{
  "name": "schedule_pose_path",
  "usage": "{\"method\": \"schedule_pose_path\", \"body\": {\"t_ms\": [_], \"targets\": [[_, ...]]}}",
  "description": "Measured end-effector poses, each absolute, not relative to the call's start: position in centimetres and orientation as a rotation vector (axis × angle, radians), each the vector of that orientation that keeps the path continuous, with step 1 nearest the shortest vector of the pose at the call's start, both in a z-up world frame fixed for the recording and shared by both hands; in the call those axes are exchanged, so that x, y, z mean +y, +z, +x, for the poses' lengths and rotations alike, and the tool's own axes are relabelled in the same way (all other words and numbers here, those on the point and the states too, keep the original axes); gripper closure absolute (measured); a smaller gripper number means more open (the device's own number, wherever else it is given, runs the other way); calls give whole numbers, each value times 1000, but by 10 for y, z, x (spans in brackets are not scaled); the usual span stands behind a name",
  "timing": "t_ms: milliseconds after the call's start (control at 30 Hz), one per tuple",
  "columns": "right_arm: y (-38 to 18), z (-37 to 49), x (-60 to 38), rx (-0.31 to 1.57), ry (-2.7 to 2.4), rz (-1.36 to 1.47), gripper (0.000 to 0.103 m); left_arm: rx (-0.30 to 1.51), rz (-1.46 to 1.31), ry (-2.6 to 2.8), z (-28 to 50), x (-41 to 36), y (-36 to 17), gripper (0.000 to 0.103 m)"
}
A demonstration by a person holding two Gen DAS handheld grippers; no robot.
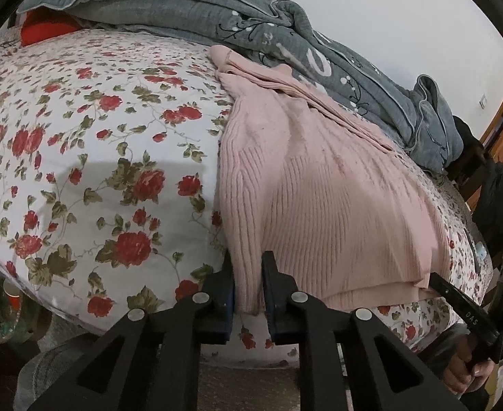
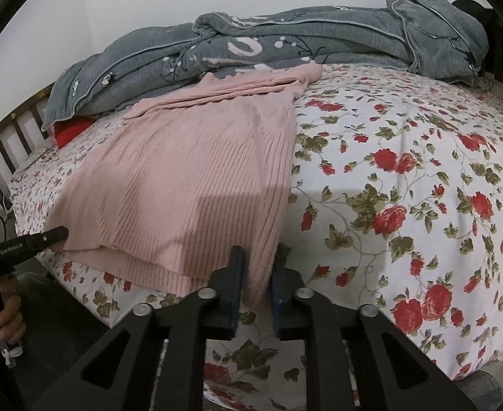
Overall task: Fold small clothes
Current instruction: 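Grasp the sweater hem with the left gripper and lift it toward the collar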
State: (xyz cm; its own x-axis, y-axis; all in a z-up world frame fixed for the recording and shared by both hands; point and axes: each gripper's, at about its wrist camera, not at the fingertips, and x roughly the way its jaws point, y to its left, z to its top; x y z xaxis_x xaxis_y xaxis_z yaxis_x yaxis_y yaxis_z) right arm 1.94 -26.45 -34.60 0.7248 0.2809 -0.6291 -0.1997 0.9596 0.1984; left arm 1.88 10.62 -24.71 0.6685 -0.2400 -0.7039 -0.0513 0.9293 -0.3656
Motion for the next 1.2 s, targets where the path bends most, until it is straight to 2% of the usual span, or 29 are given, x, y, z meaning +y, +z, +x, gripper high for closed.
{"method": "schedule_pose_path", "body": {"t_ms": [33, 367, 633, 833, 1200], "targets": [[-346, 19, -264, 712, 268, 123, 97, 837, -379, -112, 18, 107, -247, 96], [-327, 4, -282, 662, 332, 256, 98, 813, -584, -162, -2, 135, -237, 97], [-279, 4, -284, 593, 355, 319, 98, 726, -623, -220, 0, 146, -185, 97], [-233, 20, -285, 504, 339, 360, 98, 672, -634, -229, 30, 150, -141, 97], [-169, 99, -293, 485, 331, 489, 98, 609, -656, -228, 115, 157, -82, 97]]}}
